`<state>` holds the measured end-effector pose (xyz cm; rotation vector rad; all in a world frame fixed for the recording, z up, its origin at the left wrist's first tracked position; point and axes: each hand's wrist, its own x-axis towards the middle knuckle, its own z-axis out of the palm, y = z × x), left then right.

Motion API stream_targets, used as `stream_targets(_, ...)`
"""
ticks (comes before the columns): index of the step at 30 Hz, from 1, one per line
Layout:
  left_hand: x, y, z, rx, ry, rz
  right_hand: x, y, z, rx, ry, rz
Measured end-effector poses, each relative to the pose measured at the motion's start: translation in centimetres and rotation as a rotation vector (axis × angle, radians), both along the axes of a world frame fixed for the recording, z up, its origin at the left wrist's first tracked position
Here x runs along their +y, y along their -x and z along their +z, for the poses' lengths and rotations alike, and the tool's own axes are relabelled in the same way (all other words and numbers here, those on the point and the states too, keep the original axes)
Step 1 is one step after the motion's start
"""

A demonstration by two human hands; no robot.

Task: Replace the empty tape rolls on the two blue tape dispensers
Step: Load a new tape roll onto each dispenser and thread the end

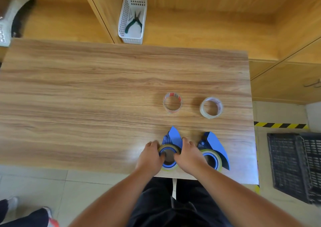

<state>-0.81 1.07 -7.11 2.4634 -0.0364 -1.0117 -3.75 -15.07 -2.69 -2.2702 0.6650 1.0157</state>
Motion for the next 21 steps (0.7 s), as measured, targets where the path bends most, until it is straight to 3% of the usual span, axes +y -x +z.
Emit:
stream_targets(7,0.4,-0.6,0.1,0.055,0.055,0.02,0.9,-0.2,0.1,-0.009,-0.018,-0.081)
stream_targets(14,0.1,-0.7,2.8,-0.008,0.14,0.082,-0.6,-0.6,2.2,-0.138,-0.166,-0.336)
stream_targets(21,-1.8,-0.8,6.7,-0.137,0.249,0.131,-2.4,-0.3,4.4,-0.268,-0.253,-0.448)
